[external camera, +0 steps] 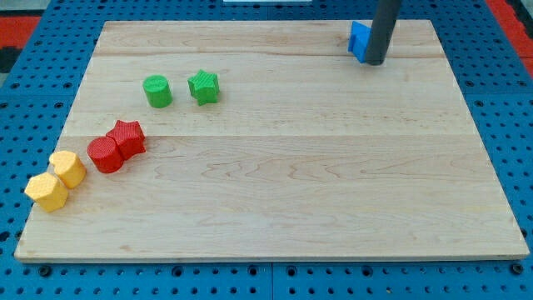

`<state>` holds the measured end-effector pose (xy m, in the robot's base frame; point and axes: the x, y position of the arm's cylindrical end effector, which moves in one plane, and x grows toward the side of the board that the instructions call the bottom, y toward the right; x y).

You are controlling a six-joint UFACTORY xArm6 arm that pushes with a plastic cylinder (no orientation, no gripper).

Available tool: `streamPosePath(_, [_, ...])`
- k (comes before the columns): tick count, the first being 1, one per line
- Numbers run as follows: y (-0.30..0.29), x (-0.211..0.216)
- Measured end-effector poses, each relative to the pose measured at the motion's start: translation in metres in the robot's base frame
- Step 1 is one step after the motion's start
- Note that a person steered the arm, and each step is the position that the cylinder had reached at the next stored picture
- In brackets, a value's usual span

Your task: Push the yellow hexagon into the red circle

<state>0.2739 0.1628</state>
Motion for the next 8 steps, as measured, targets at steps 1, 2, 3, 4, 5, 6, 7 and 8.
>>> streamPosePath(1, [-0.014,-0.002])
streamPosePath(2, [-0.014,0.059])
streamPosePath(3, [-0.014,0.098])
streamPosePath(4, [-0.037,0.151])
streamPosePath(5, [-0.068,0.215])
streamPosePath(6, [-0.113,0.286])
streamPosePath(7, [-0.159,0.343])
streamPosePath(8, [-0.163,0.345])
